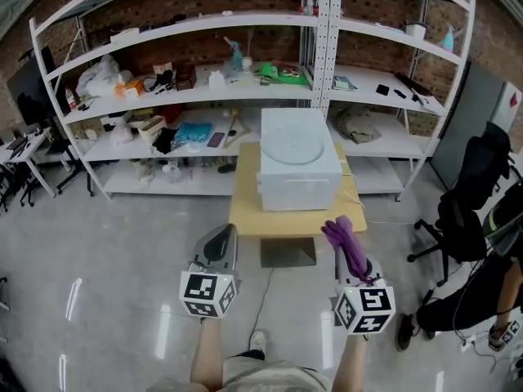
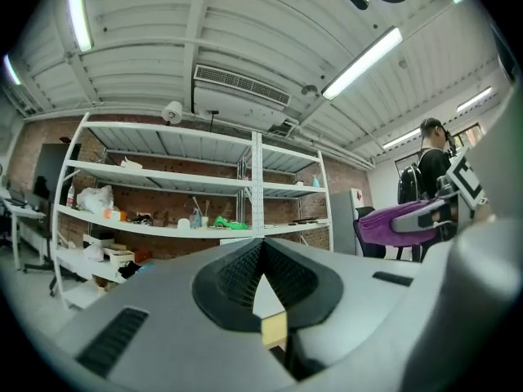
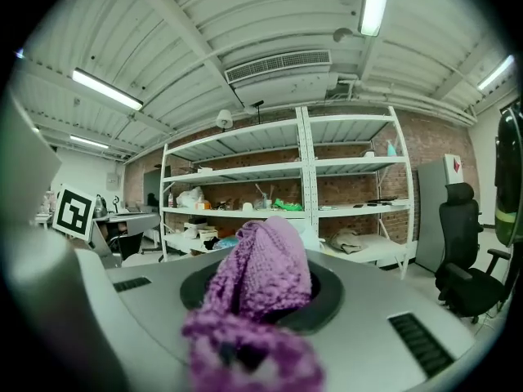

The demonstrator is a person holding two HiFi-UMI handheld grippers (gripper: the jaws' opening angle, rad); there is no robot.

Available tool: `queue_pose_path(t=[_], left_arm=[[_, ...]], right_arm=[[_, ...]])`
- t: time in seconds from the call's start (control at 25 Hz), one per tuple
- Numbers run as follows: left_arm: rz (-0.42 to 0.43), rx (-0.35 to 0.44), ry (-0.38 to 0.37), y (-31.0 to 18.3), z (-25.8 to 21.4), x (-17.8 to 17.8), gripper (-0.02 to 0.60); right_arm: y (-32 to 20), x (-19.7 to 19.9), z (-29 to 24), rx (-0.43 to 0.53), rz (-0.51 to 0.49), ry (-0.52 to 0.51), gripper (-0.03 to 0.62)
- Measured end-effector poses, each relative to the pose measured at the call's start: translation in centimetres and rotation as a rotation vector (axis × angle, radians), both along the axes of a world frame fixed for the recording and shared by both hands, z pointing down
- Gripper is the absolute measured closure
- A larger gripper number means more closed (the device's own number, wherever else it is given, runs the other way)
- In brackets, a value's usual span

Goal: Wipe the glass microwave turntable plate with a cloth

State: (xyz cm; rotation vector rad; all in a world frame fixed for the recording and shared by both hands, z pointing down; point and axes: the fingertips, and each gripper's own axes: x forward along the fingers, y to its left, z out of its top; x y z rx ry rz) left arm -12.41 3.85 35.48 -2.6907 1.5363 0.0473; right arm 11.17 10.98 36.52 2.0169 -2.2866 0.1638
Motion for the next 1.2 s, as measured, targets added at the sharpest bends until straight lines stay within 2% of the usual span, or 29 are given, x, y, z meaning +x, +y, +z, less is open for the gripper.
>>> queue_pose_path(t=[0.12,0.24,0.36,0.44,0.56,0.68,0.88,1.04,1.2], left_arm=[[0.012,0.058,0.009,4.5,-1.4,1.7,0.58],[0.049,0.087,-0.021,7.9,-2.1,3.2,0.58],[-0.003,0.052,0.062,10.3,-1.7,2.0,0.58],[-0.01,0.056,0.078,10.9,-2.4,2.6,0.58],[0.011,0.05,0.073,11.7,-1.8,3.4,0.58],[0.035,0.015,0.083,12.0,-0.8,3.5,0.58],[0.04,-0.008,0.032,12.0,-0.7,3.0,0.58],[0.048,-0.05,0.036,13.3,0.3,2.9,0.58],[0.025,-0.041,0.068,15.7,-0.7,3.3,0.58]], right_arm=[[6.5,1.7,-0.2,0.02,-0.045,0.057,0.54],[14.4,4.9,0.5,-0.027,-0.068,0.133,0.54],[19.0,6.2,1.3,-0.049,-0.04,0.053,0.54],[19.1,4.9,0.3,0.003,-0.022,0.021,0.54],[17.7,1.9,-0.2,0.069,-0.022,0.031,0.54],[16.2,-0.5,-0.1,0.077,-0.038,0.034,0.54],[14.2,-2.3,-0.9,0.087,-0.04,-0.027,0.54],[13.7,-3.3,-0.9,0.079,-0.04,-0.086,0.54],[14.9,-3.9,-2.5,0.116,-0.073,-0.078,0.54]])
